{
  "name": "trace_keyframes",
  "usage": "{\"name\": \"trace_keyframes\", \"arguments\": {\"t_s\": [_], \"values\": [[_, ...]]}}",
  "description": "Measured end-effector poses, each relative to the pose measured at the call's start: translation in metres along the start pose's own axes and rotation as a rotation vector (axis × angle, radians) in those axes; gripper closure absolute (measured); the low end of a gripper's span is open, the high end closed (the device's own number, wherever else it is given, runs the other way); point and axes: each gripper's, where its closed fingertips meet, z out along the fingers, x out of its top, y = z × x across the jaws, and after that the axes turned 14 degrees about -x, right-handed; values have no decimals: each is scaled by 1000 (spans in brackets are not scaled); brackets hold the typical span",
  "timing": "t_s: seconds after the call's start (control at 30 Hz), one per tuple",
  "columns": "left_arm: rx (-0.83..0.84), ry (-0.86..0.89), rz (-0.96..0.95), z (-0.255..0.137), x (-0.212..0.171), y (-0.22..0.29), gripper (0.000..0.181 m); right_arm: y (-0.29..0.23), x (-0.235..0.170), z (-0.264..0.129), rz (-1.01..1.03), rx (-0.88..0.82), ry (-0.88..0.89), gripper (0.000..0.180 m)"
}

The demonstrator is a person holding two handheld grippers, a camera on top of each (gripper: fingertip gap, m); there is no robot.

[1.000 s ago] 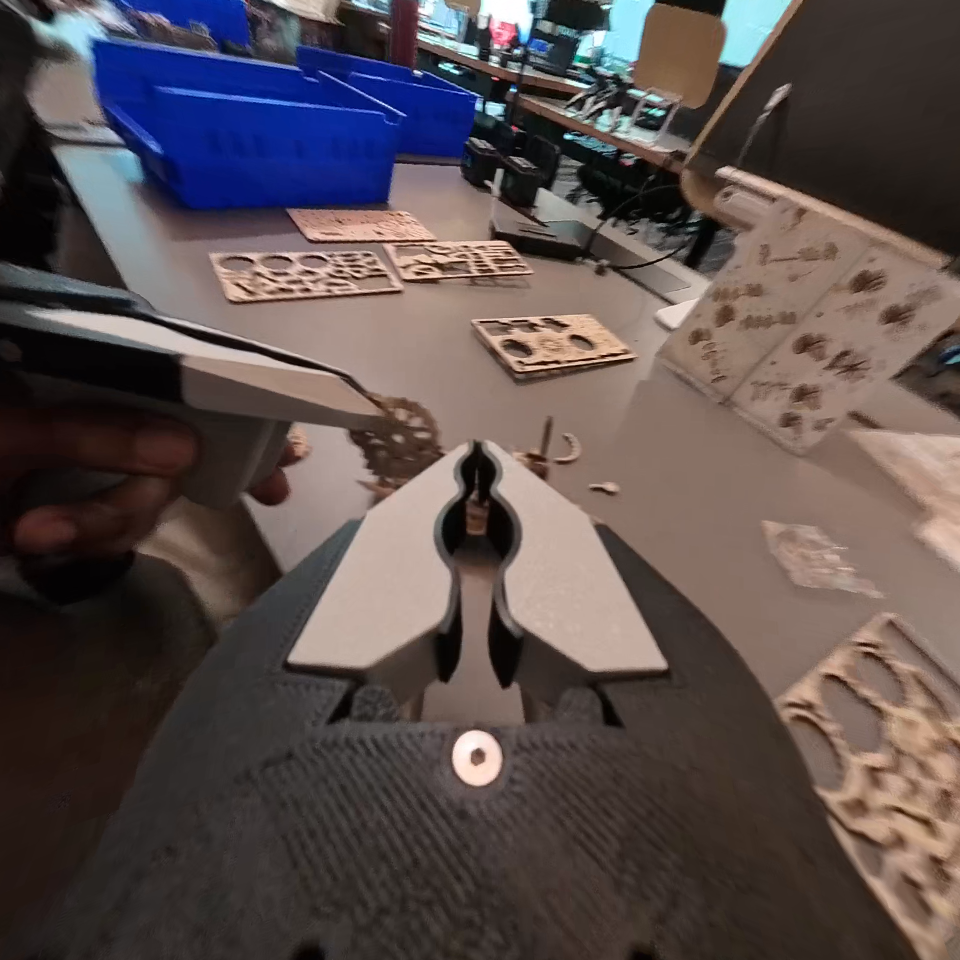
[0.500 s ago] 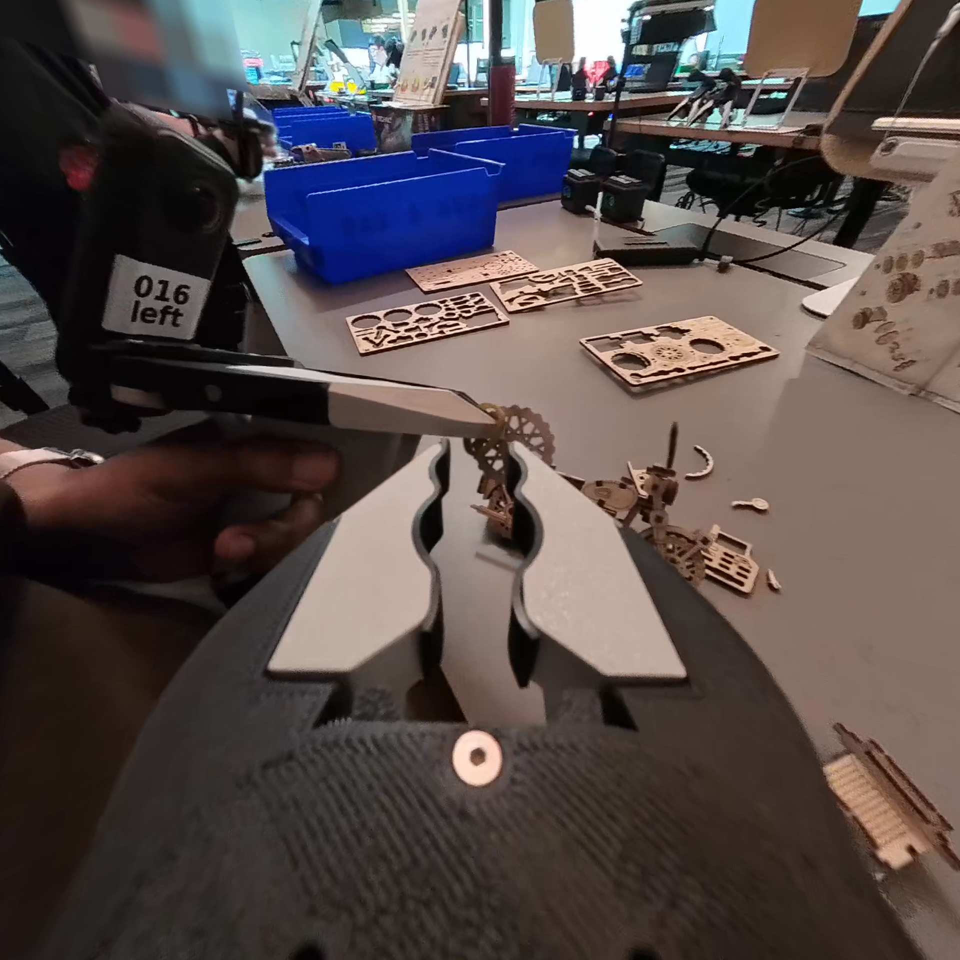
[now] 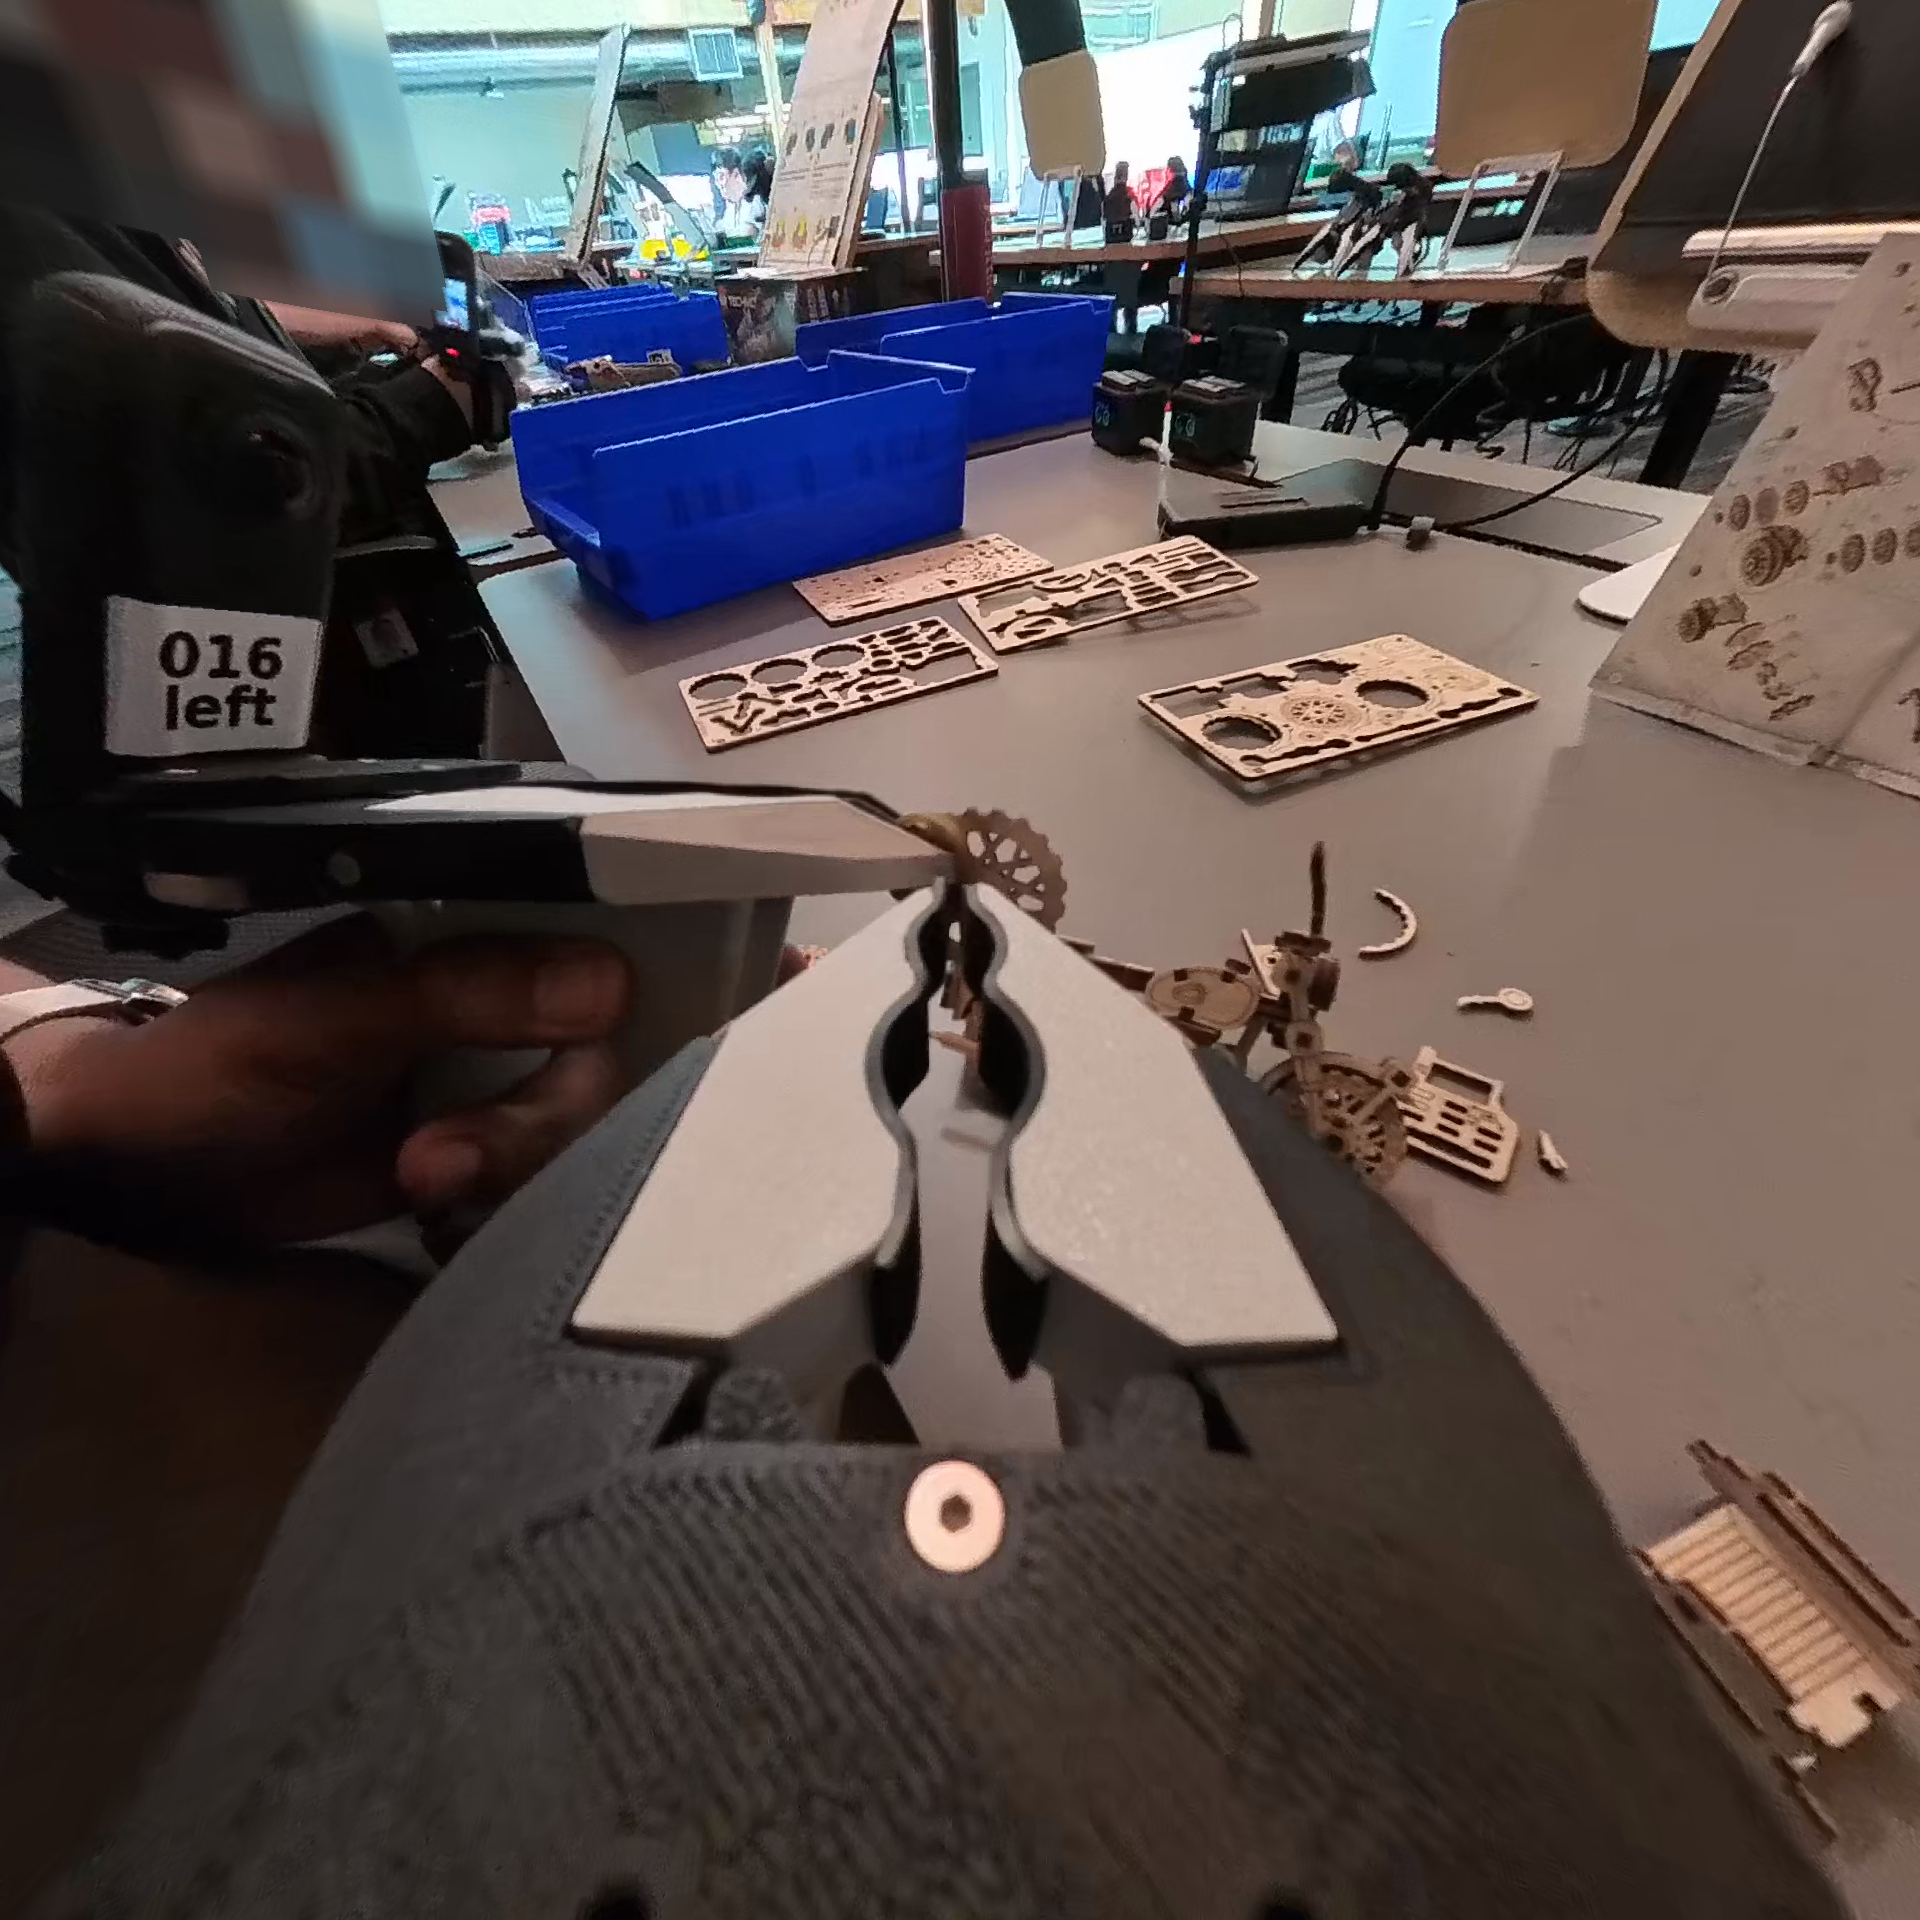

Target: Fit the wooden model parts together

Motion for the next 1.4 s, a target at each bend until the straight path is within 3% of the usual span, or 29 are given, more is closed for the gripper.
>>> {"name": "trace_keyframes", "arguments": {"t_s": [0.17, 1.03, 1.2, 1.4], "values": [[-8, -20, 18, 1, -2, 1, 177, 2, -1, -2, 2, 18, -23, 179], [-52, -211, 59, 8, -26, 9, 176, 32, -1, -8, -376, -181, -64, 180], [-73, -198, -34, 7, -26, 6, 176, 28, 2, -9, -472, -198, -39, 180], [-111, -182, -109, 7, -26, 8, 175, 33, -4, -8, -445, -188, -62, 180]]}}
